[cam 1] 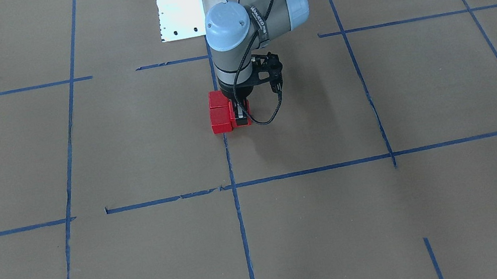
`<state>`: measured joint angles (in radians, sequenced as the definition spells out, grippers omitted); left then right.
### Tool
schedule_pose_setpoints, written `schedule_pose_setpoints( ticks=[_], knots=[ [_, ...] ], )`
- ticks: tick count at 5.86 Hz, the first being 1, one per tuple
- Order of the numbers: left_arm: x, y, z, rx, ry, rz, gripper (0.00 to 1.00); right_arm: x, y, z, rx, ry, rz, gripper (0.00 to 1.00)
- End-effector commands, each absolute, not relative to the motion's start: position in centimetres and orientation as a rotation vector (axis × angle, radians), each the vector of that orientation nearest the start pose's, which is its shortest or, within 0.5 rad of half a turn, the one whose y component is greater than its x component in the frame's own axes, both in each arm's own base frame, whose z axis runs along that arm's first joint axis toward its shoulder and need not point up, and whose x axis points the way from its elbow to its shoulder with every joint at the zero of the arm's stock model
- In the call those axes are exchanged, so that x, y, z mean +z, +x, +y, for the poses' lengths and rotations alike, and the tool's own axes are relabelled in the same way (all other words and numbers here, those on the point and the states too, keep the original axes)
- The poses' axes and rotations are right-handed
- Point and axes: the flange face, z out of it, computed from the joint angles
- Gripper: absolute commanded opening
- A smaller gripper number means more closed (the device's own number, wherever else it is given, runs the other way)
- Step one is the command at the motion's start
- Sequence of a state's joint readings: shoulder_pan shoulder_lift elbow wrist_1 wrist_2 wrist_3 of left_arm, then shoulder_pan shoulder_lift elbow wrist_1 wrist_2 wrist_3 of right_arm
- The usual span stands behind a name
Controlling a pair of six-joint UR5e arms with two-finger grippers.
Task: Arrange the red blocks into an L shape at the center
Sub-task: 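Carry the cube with the left gripper and set it beside the farther cube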
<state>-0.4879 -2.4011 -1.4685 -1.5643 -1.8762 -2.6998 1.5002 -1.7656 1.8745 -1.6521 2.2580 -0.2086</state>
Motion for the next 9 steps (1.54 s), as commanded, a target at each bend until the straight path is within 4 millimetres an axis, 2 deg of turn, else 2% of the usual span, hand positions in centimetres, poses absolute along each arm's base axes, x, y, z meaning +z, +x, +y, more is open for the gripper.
schedule_pose_setpoints(
  ticks=[1, 5, 7, 9],
  knots=[
    [19.57, 61.04, -44.09, -1.416, -0.547, 0.639, 0.11, 61.18, 4.11, -41.33, -0.277, 0.073, -0.686, 1.00],
    [19.97, 61.24, -44.19, -1.412, -0.541, 0.631, 0.17, 61.10, 4.11, -41.33, -0.278, 0.074, -0.686, 1.00],
    [19.56, 61.09, -44.50, -1.422, -0.554, 0.656, 0.22, 61.18, 4.11, -41.33, -0.277, 0.073, -0.686, 1.00],
    [19.68, 61.08, -44.50, -1.453, -0.566, 0.648, 0.22, 61.11, 4.12, -41.33, -0.278, 0.074, -0.684, 1.00]
  ],
)
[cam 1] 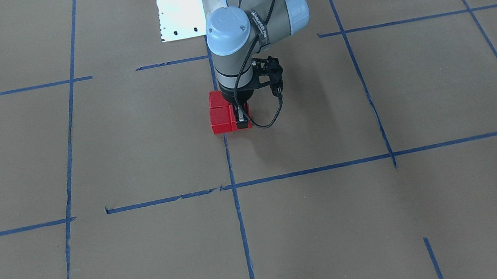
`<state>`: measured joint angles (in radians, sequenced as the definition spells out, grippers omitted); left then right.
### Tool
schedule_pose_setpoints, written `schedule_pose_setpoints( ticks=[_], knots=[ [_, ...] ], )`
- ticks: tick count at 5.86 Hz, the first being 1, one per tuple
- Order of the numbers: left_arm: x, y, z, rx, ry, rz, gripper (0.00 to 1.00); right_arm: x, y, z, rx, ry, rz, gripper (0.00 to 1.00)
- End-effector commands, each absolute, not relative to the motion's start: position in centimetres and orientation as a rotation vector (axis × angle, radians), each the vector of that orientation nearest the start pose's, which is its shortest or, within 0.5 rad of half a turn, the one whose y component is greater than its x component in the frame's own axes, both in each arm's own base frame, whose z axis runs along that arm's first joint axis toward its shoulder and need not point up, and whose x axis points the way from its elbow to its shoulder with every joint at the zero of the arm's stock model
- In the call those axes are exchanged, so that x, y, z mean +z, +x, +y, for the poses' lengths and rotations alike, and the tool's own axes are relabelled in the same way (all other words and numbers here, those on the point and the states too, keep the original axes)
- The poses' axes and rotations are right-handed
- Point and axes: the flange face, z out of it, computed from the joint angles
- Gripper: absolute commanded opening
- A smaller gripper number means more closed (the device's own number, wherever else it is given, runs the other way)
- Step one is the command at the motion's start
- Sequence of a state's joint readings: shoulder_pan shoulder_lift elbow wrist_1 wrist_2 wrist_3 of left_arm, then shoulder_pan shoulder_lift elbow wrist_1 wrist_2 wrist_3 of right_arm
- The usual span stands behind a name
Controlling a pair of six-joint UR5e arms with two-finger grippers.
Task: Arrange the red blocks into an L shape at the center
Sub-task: 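Carry the cube with the left gripper and set it beside the farther cube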
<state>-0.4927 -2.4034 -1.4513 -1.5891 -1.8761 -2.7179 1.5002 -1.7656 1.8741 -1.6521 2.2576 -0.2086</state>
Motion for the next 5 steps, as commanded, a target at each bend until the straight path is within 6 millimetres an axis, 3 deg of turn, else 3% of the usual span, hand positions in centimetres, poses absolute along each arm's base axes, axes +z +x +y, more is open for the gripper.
schedule_pose_setpoints(
  ticks=[1, 3, 4, 5],
  knots=[
    [19.79, 61.08, -44.50, -1.452, -0.565, 0.647, 0.24, 61.11, 4.12, -41.33, -0.278, 0.074, -0.684, 1.00],
    [20.13, 61.27, -44.34, -1.440, -0.560, 0.644, 0.27, 61.04, 4.12, -41.34, -0.278, 0.075, -0.684, 1.00],
    [20.38, 61.41, -44.41, -1.433, -0.555, 0.641, 0.43, 61.04, 4.12, -41.34, -0.278, 0.075, -0.684, 1.00],
    [20.24, 61.59, -44.25, -1.399, -0.542, 0.646, 0.99, 61.04, 4.12, -41.34, -0.278, 0.075, -0.684, 1.00]
  ],
)
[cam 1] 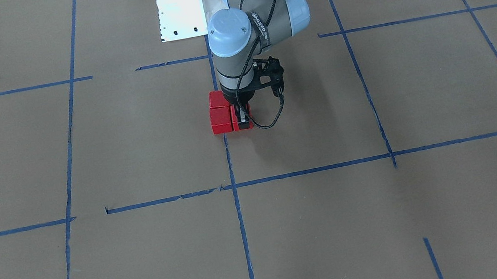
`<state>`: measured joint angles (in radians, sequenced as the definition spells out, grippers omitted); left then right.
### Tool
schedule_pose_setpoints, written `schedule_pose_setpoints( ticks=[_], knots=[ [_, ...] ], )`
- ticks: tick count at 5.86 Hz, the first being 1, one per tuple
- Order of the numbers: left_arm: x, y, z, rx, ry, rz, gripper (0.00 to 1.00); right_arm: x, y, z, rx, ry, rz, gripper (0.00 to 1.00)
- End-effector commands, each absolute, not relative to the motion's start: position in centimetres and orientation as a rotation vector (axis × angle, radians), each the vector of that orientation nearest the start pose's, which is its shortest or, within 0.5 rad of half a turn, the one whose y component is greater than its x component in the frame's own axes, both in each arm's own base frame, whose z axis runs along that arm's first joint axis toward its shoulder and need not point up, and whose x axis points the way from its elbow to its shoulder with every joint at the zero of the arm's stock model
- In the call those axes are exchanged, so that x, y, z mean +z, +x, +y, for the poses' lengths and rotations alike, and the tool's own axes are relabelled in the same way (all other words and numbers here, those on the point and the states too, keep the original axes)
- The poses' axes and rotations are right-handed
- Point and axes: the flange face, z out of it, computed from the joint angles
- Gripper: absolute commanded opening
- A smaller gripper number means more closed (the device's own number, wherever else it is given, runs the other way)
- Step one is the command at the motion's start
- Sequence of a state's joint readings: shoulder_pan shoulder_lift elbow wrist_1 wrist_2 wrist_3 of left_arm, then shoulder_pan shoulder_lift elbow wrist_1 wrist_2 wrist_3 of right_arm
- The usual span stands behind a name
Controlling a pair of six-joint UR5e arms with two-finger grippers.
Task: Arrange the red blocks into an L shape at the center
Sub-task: 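Carry the cube with the left gripper and set it beside the farther cube, then open the left gripper and withdraw the left arm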
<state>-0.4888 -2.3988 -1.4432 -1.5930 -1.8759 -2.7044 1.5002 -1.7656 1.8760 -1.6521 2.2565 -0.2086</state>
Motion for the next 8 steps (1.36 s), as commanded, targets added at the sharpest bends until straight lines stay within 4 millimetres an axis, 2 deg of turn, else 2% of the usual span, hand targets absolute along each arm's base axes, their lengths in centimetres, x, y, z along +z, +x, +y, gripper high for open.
schedule_pose_setpoints(
  ticks=[1, 3, 4, 5, 6, 8],
  knots=[
    [20.5, 61.5, -44.3, -1.394, -0.538, 0.644, 1.00, 61.0, 4.1, -41.3, -0.278, 0.075, -0.684, 1.00],
    [19.6, 60.6, -44.7, -1.398, -0.542, 0.652, 1.00, 61.0, 4.1, -41.3, -0.279, 0.077, -0.684, 1.00],
    [18.4, 58.7, -45.0, -1.362, -0.534, 0.661, 1.00, 61.0, 4.1, -41.3, -0.277, 0.076, -0.684, 1.00],
    [17.0, 55.4, -45.1, -1.268, -0.527, 0.681, 1.00, 60.9, 4.1, -41.3, -0.278, 0.078, -0.686, 1.00],
    [18.0, 51.2, -44.6, -1.147, -0.507, 0.717, 1.00, 60.9, 4.1, -41.3, -0.278, 0.078, -0.686, 1.00],
    [23.1, 43.5, -43.3, -0.811, -0.329, 0.788, 1.00, 61.0, 4.1, -41.3, -0.275, 0.075, -0.688, 1.00]
  ],
)
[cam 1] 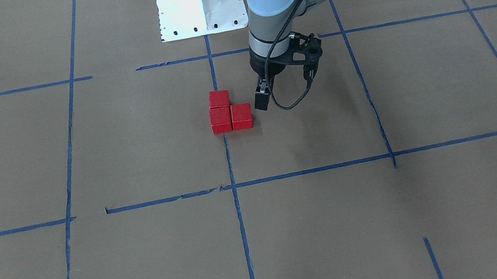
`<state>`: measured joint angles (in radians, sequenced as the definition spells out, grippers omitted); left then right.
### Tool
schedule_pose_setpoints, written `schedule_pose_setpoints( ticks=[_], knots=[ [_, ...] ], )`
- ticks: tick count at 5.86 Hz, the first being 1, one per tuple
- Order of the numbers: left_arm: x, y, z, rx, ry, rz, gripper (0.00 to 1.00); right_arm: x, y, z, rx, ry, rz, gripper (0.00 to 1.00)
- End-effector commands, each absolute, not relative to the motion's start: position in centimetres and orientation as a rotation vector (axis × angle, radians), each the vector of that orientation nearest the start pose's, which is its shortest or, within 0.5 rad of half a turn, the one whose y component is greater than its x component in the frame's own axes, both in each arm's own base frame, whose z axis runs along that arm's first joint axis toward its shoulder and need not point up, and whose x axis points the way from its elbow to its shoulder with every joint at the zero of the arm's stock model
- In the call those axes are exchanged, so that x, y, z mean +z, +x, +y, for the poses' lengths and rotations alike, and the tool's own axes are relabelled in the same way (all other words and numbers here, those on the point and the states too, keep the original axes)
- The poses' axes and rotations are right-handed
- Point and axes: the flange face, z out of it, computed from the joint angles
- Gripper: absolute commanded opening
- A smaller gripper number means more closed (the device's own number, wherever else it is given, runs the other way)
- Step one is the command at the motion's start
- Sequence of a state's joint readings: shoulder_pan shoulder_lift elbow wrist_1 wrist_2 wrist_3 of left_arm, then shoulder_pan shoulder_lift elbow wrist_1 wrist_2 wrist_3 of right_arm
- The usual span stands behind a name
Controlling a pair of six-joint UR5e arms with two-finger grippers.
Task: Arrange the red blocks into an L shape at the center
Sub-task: 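Open the left gripper and withdraw the left arm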
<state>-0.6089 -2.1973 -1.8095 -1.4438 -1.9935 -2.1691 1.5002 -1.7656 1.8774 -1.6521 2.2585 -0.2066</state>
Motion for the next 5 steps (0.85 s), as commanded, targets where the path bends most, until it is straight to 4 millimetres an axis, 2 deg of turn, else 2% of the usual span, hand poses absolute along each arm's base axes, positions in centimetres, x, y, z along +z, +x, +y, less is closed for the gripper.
schedule_pose_setpoints(
  ticks=[1, 2, 3, 4, 5],
  knots=[
    [26.8, 40.5, -43.4, -0.656, -0.249, 0.767, 1.00, 61.1, 4.1, -41.3, -0.275, 0.073, -0.688, 1.00],
    [32.0, 36.6, -44.5, -0.455, -0.198, 0.736, 1.00, 61.2, 4.1, -41.3, -0.274, 0.070, -0.689, 1.00],
    [37.1, 31.5, -46.1, -0.263, -0.125, 0.700, 1.00, 61.2, 4.1, -41.3, -0.273, 0.070, -0.689, 1.00],
    [40.7, 27.2, -47.5, -0.085, -0.046, 0.664, 1.00, 61.1, 3.9, -41.3, -0.273, 0.072, -0.711, 1.00],
    [44.6, 21.0, -49.2, 0.068, 0.022, 0.623, 1.00, 61.1, 3.9, -41.3, -0.273, 0.072, -0.717, 1.00]
  ],
)
